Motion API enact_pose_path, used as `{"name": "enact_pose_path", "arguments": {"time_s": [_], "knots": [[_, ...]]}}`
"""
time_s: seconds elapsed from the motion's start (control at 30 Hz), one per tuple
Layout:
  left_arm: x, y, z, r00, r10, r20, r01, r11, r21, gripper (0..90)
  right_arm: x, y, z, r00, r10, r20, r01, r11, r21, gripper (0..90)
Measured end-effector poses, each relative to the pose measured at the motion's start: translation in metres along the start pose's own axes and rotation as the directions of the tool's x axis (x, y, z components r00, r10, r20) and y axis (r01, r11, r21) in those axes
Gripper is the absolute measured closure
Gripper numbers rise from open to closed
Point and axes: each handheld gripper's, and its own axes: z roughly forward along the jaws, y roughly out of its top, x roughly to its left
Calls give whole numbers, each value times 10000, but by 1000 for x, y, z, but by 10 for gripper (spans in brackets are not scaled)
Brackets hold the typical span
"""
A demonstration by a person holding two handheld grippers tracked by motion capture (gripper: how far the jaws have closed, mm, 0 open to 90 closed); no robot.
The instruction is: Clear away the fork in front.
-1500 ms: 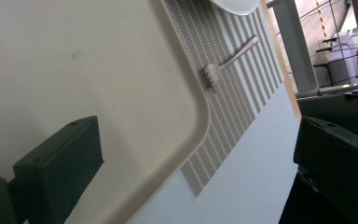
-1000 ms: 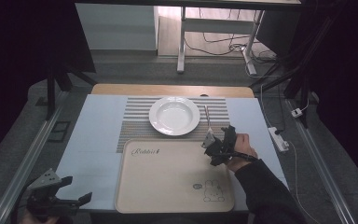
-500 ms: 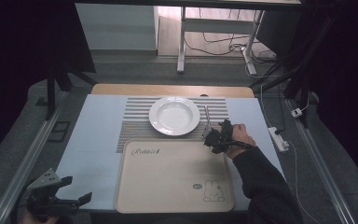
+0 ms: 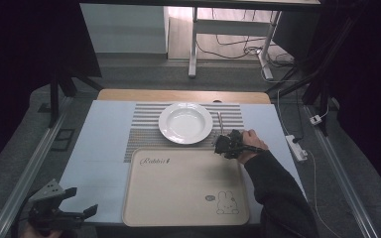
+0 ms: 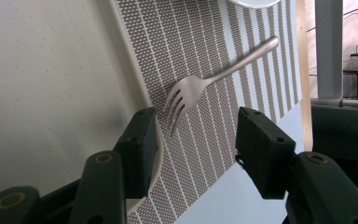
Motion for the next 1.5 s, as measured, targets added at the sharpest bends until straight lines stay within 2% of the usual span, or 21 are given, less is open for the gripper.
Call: {"name": "enact_pose_path", "arguments": {"time_s": [0.1, 0.47, 0.5, 0.53, 0.57, 0.87, 0.9, 1.0, 1.03, 1.07, 1.1, 1.37, 1.4, 1.43, 1.47, 1.5], "knots": [[0, 0, 0, 10000, 5, 0, -5, 10000, 4, 23, 0, 2, 5, 9999, -144, 43, 143, 9996, 239, 514], [0, 0, 0, 10000, 2, 4, -2, 10000, 14, 23, -2, 6, 16, 9997, -223, 22, 222, 9990, 399, 547], [0, 0, 0, 10000, 4, 5, -4, 10000, 19, 23, -4, 5, 19, 9993, -302, -218, 308, 9991, 291, 552], [0, 0, 0, 10000, 4, 5, -4, 10000, 19, 23, -4, 5, 19, 9993, -302, -218, 308, 9991, 291, 552], [0, 0, 0, 10000, 7, -7, -7, 10000, 25, 24, -4, 6, 21, 9991, -425, 80, 420, 9979, 495, 555], [0, 0, 0, 10000, 7, 2, -7, 10000, 40, 24, -3, 7, 31, 9992, -336, 198, 327, 9984, 462, 584], [0, 0, 0, 10000, 15, -5, -15, 10000, 41, 24, -3, 6, 35, 9979, -584, 284, 566, 9966, 598, 599], [0, 0, 0, 10000, 18, 0, -18, 10000, 61, 24, -4, 5, 39, 9983, -581, 46, 578, 9968, 554, 606], [0, 0, 0, 10000, 14, 1, -14, 10000, 64, 24, -3, 5, 42, 9973, -685, 275, 665, 9954, 683, 616], [0, 0, 1, 10000, 10, -4, -10, 10000, 44, 24, -3, 5, 42, 9973, -685, 275, 665, 9954, 683, 616], [0, 0, 1, 10000, 16, -7, -16, 10000, 51, 24, -3, 5, 44, 9964, -791, 293, 774, 9955, 547, 639], [-1, 0, 1, 10000, 37, -13, -37, 10000, 61, 25, 0, 6, 49, 9911, -1142, 685, 1098, 9918, 654, 742], [-1, 0, 1, 10000, 44, -23, -43, 10000, 68, 25, 0, 6, 49, 9911, -1142, 685, 1098, 9918, 654, 742], [-1, 0, 1, 10000, 43, -12, -43, 10000, 63, 25, 2, 6, 52, 9913, -1210, 521, 1178, 9912, 608, 799], [-1, 0, 1, 10000, 43, -12, -43, 10000, 63, 25, 2, 6, 52, 9913, -1210, 521, 1178, 9912, 608, 799], [-1, 0, 1, 10000, 46, -14, -46, 10000, 60, 25, 6, 5, 54, 9868, -1356, 880, 1296, 9891, 704, 835]]}}
